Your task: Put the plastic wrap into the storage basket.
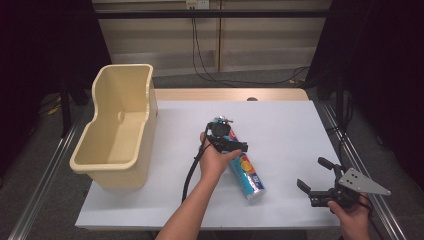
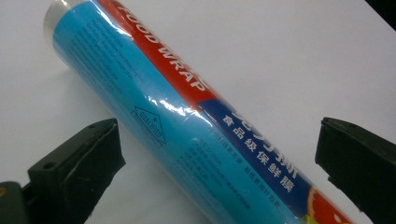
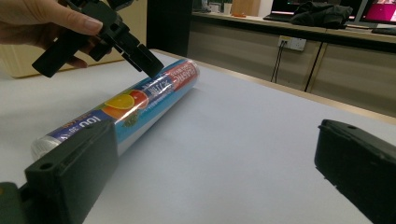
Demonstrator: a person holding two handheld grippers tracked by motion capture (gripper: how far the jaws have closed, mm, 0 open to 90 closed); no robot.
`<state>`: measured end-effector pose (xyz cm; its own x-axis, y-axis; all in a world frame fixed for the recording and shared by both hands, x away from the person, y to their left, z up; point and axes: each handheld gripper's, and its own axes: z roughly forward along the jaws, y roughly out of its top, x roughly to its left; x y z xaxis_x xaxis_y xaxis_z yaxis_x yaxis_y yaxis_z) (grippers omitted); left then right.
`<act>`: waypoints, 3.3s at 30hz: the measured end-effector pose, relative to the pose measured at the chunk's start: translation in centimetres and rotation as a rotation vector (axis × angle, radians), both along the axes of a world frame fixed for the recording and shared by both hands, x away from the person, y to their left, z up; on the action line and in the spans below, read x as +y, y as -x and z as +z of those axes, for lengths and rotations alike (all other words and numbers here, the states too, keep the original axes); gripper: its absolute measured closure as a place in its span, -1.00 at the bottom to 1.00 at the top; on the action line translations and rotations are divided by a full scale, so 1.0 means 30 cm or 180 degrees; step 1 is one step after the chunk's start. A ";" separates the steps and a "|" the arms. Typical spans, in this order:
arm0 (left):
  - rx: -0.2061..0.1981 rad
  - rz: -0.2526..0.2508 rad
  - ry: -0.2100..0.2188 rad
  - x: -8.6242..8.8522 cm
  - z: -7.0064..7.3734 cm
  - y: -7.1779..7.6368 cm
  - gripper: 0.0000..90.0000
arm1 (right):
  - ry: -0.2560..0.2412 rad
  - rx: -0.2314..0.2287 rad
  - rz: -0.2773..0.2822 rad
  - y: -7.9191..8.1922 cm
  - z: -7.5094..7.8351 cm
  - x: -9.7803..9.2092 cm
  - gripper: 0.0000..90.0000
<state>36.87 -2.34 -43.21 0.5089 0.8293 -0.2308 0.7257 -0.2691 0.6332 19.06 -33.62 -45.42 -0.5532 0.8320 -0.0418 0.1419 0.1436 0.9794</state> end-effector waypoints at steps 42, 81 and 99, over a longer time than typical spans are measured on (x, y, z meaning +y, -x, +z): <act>0.0711 0.0455 -0.0093 -0.064 -0.106 -0.005 -0.85 | 0.0021 -0.0011 0.0012 -0.001 -0.002 -0.005 -1.00; 0.0984 0.0412 -0.0773 0.100 -0.043 -0.041 -0.37 | 0.0088 -0.0010 0.0017 0.001 -0.005 -0.005 -1.00; 0.1142 0.0468 -0.0816 0.130 -0.031 -0.044 -0.29 | 0.0090 -0.0011 0.0028 -0.003 -0.005 0.001 -1.00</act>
